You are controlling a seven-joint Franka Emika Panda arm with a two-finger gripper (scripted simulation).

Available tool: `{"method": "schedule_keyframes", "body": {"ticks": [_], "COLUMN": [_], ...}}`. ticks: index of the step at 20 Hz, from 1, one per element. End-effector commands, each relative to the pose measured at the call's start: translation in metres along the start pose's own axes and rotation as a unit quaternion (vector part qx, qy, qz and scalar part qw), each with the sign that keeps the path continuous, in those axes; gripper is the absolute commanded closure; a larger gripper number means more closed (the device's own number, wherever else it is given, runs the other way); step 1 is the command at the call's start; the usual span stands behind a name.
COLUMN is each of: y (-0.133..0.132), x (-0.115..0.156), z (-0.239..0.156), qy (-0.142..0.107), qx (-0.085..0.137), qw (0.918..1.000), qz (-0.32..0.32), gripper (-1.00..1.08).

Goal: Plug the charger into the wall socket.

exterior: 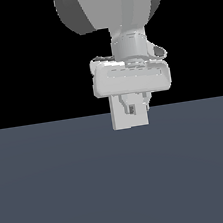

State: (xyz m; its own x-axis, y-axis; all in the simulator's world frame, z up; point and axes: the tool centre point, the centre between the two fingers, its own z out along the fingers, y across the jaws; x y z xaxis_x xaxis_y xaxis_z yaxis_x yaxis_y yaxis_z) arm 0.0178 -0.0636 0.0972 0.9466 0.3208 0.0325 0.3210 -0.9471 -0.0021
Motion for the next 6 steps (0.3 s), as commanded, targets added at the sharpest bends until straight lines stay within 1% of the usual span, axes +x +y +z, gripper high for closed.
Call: {"method": "schedule_keyframes", "body": {"ticks": [1,6], "y": [-0.0014,-0.001], "x": [0.0092,0.012], "z": [-0.0025,-0.0025], "qy": [0.003,0.003], "qx": [-0.001,-0.001], "qw": [1.0,1.0], "qz": [-0.002,-0.002], "gripper": [1.08,1.08]}}
